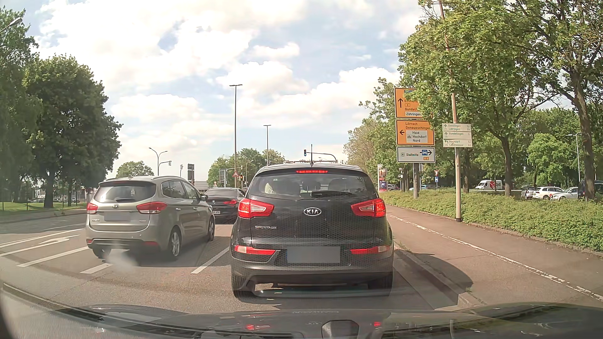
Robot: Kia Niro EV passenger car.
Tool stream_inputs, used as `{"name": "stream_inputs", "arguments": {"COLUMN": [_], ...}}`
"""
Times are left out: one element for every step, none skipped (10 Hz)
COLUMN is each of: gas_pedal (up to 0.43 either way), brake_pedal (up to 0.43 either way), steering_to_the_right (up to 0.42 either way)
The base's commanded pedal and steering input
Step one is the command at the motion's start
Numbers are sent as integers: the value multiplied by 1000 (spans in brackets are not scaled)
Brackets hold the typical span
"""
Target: Follow the waypoints while adhering to traffic rules and regulations
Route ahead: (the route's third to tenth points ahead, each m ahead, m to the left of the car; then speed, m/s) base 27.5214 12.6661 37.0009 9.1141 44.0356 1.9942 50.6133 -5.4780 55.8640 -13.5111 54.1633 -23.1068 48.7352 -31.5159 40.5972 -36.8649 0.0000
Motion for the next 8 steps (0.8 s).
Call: {"name": "stream_inputs", "arguments": {"gas_pedal": [0,0,0,0,0,0,0,0], "brake_pedal": [220,226,226,226,226,226,226,232], "steering_to_the_right": [-6,-6,-6,-6,-6,-6,-6,-6]}}
